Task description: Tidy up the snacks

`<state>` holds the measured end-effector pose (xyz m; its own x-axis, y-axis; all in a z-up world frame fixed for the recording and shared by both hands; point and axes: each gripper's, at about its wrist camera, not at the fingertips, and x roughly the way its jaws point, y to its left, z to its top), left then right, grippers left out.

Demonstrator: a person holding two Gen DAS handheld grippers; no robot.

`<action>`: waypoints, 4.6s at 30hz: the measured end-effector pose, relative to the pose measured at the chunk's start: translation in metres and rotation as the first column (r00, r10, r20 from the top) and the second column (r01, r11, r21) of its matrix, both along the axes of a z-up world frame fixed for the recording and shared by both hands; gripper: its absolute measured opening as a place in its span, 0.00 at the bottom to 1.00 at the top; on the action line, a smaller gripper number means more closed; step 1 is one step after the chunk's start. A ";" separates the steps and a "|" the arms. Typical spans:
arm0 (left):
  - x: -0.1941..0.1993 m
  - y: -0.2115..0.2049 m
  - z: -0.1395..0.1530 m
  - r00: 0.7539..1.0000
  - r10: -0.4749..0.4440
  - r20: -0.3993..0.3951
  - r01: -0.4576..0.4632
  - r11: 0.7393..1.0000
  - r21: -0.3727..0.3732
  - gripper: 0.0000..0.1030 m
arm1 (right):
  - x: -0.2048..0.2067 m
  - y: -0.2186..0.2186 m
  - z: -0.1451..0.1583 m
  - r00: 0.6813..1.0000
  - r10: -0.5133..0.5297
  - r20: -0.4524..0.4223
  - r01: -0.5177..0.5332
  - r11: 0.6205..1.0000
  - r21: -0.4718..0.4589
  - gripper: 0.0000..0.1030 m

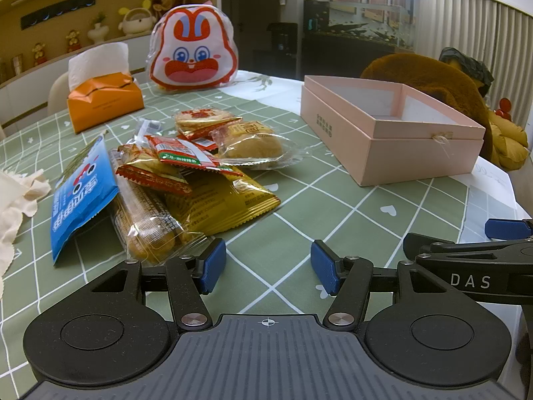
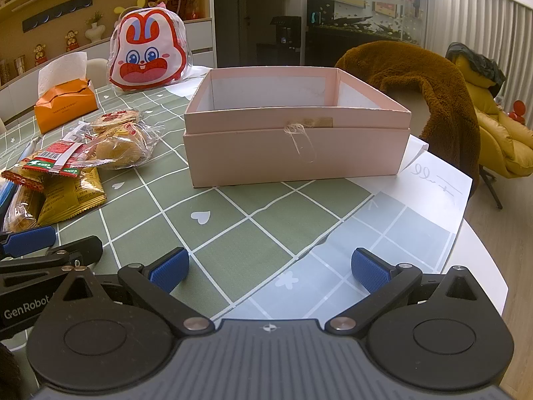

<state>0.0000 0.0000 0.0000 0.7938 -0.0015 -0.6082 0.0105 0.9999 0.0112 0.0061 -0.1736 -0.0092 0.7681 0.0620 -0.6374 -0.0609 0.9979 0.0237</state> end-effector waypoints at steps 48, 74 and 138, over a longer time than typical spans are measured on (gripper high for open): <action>0.000 0.000 0.000 1.000 0.000 0.000 0.000 1.000 -0.001 0.62 | 0.000 0.000 0.000 1.000 0.000 0.000 0.000 1.000 -0.001 1.00; 0.000 0.000 0.002 1.000 -0.008 -0.021 0.009 1.000 0.001 0.60 | 0.010 -0.005 0.004 0.994 0.051 -0.092 -0.052 0.999 -0.002 1.00; 0.164 0.177 0.051 0.978 0.061 -0.199 -0.104 0.972 -0.213 0.17 | 0.279 0.206 0.050 0.804 0.396 -0.443 -0.344 0.918 0.196 0.75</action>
<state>0.1641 0.1775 0.0515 0.6669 -0.0921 -0.7394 -0.0915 0.9747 -0.2039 0.2854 0.0328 0.0410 0.2873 0.3644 -0.8858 -0.3803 0.8922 0.2437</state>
